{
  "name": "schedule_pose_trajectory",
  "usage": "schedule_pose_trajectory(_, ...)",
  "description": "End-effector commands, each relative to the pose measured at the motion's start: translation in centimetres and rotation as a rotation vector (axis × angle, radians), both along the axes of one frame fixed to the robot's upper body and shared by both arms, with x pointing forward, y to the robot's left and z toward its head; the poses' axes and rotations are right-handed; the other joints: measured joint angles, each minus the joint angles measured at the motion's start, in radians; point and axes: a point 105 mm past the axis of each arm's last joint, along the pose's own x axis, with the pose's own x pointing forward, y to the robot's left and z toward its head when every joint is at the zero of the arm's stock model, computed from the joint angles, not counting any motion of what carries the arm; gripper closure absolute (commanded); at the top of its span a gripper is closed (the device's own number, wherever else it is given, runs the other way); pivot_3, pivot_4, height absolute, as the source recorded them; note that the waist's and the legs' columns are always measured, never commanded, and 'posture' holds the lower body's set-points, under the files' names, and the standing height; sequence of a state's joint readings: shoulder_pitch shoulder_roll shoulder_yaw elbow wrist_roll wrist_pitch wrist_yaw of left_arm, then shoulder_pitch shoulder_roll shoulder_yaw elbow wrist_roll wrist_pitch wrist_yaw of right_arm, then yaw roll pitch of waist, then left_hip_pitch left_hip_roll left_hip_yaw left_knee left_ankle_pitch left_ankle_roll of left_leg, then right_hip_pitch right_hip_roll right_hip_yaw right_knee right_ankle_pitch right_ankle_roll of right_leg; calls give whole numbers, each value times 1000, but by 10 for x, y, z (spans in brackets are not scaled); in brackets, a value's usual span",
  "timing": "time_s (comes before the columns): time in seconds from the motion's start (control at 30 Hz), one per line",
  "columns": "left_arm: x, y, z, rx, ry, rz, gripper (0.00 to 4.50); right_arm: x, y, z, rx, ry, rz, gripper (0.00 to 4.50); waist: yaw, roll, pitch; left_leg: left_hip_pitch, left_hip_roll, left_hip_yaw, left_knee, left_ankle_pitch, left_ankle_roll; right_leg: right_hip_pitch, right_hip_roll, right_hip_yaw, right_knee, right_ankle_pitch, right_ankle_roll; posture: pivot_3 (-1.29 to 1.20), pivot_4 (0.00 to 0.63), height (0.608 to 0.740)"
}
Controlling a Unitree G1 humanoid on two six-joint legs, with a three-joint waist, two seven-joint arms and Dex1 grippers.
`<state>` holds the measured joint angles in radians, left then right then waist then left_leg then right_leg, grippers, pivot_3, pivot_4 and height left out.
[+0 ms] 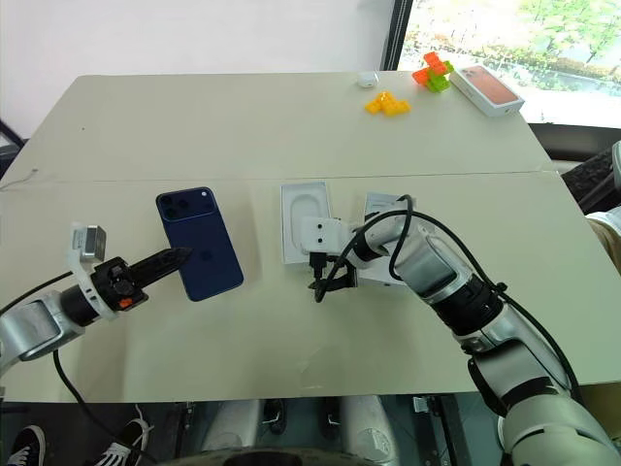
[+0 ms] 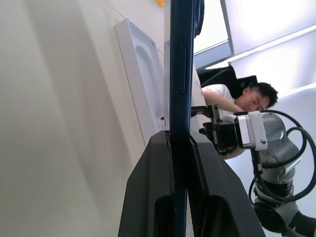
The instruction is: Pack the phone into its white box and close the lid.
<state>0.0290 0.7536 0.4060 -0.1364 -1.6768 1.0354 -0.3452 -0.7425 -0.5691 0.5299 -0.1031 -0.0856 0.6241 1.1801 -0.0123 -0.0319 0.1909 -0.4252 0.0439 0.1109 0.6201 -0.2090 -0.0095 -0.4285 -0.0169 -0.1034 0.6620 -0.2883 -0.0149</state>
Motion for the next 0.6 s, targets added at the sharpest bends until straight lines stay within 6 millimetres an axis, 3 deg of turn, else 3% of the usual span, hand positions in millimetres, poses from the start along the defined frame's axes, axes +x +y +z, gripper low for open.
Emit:
schedule_pose_trajectory(0.03,0,-4,11,-12,-49,-19,4500,1,7,7,14,-13,12,53,0,0,0,0,0,0,1,0,0,0,0,0,0,0,0,0,150,737)
schedule_pose_trajectory(0.2,0,-7,11,-12,-43,-26,4500,4,8,3,7,-12,5,53,0,0,0,0,0,0,4,0,0,0,0,0,2,0,0,0,150,737)
schedule_pose_trajectory(0.33,0,-9,15,-19,-50,-26,4500,8,6,-2,-13,-19,-16,1260,0,0,0,0,1,0,6,0,0,1,0,0,4,0,0,0,150,737)
schedule_pose_trajectory(0.5,1,-11,17,-16,-54,-27,4500,11,6,-2,-14,-30,-26,1260,0,0,0,0,1,-1,8,0,0,1,0,0,4,1,0,0,150,737)
schedule_pose_trajectory(0.6,2,-11,17,-15,-53,-26,4500,14,4,-2,-18,-41,-35,2126,0,0,0,0,1,0,8,0,0,2,0,0,4,1,1,0,150,737)
